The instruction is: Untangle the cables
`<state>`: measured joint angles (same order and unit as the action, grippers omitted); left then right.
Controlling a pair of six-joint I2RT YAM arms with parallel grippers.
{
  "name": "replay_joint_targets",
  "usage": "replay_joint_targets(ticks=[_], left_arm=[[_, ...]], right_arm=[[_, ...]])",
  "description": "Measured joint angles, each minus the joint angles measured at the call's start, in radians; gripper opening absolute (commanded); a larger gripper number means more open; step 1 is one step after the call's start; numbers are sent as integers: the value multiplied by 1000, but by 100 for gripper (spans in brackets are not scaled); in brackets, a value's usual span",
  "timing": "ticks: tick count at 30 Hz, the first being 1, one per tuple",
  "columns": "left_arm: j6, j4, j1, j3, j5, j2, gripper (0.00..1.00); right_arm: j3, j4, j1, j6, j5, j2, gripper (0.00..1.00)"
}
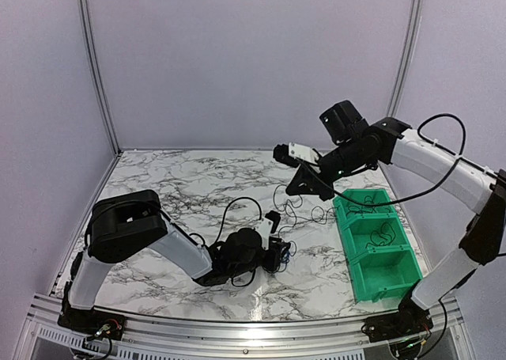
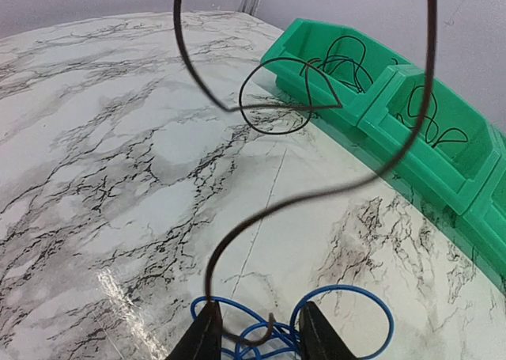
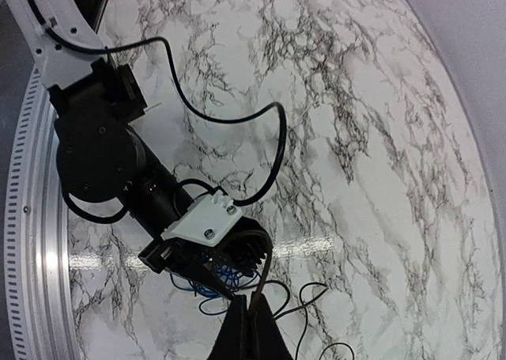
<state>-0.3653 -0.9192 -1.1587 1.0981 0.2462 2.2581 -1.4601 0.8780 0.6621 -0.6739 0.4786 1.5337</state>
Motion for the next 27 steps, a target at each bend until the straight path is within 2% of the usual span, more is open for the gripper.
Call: replay_joint_targets(ticks=[12,22,27], left_arm=[[-47,-25,0,-2,-2,0,33],[-51,-53,0,-45,-2,0,33],[-51,-88,0,-71,-1,-2,33]], right_arm=[[-431,13,-159,54,170,-89,0],[-497,-6,-203,98,205,-95,0],[-581,-34,-280,125,212,-95,0]])
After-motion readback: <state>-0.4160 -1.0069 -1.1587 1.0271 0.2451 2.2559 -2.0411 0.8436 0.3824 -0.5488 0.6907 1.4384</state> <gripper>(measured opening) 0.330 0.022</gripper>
